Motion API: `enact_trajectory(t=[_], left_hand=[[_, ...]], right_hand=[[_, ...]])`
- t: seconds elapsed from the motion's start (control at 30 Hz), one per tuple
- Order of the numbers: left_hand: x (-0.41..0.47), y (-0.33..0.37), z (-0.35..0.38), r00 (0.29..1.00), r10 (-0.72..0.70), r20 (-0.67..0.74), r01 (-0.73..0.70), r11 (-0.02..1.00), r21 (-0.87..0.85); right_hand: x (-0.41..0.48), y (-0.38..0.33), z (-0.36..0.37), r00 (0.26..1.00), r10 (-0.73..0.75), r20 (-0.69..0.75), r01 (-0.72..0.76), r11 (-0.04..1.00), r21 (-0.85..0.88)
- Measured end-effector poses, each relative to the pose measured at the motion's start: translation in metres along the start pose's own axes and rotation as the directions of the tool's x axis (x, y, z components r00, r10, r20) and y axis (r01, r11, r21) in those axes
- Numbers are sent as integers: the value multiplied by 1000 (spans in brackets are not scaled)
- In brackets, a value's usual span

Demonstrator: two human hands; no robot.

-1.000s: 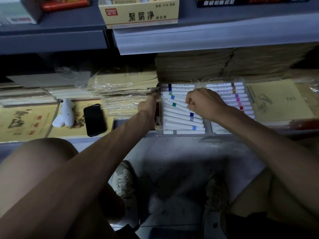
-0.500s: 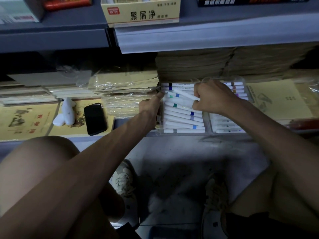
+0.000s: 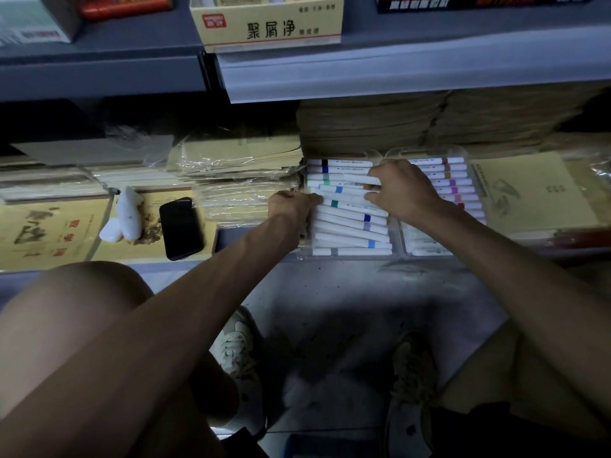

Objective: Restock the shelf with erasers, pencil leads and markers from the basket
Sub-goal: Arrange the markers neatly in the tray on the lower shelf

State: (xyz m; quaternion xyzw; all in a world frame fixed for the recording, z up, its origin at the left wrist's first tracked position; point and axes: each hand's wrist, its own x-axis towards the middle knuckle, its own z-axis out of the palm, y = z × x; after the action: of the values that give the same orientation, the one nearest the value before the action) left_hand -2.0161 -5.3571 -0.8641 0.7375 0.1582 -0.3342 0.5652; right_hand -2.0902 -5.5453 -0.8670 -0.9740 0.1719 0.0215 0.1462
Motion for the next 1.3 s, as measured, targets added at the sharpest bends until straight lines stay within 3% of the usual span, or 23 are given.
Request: enact_trajectory(t=[0.3, 1.13, 1.3], left_hand=[[-2, 1, -4, 999, -29, -21, 27, 994, -106], [-1, 1, -5, 999, -49, -9, 47, 986, -163], [1, -1, -3, 999, -32, 4, 33, 989, -146]], right_hand=[[0, -3, 0, 974, -219, -56, 204, 960, -190], [-7, 6, -12, 956, -275, -105, 274, 961, -29], [-11, -3, -4, 960, -278, -41, 277, 960, -35]])
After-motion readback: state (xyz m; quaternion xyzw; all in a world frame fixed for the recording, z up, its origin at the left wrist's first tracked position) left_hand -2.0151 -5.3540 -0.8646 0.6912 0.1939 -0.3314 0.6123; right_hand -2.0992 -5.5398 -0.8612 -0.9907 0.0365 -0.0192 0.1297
